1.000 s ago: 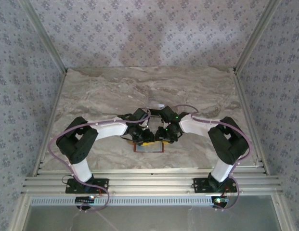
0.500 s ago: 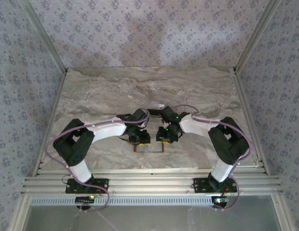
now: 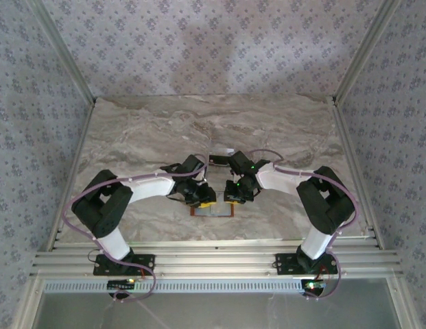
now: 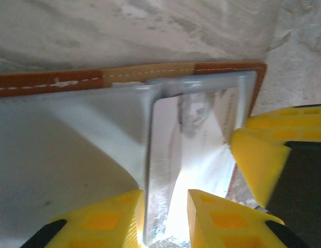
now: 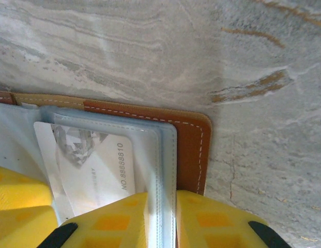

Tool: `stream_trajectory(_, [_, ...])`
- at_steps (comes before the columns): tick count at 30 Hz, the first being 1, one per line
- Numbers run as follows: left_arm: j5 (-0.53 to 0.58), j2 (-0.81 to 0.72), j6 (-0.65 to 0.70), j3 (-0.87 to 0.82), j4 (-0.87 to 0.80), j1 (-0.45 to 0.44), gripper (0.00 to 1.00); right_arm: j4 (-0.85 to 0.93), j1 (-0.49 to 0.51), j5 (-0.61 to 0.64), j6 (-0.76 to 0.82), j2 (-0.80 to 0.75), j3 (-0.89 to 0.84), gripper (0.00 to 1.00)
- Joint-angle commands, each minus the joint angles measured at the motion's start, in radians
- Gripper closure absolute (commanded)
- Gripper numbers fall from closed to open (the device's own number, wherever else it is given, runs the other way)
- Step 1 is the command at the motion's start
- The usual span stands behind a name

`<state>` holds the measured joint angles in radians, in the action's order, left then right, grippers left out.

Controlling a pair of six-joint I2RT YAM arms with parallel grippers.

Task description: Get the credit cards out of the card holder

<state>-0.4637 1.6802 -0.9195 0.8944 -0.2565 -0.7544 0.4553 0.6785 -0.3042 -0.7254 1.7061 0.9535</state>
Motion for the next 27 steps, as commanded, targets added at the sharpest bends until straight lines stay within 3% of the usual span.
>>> stream_trajectory(1, [-0.024,-0.05,-0.012,0.016,0.012,0.002,0.71,0.042,-0.001,0.035,0.006,0.038,-0.029,0.8])
stream_trajectory(27, [-0.04,0.064,-0.007,0.006,0.031,0.015,0.7,0.051,-0.007,0.03,0.011,0.025,-0.032,0.8])
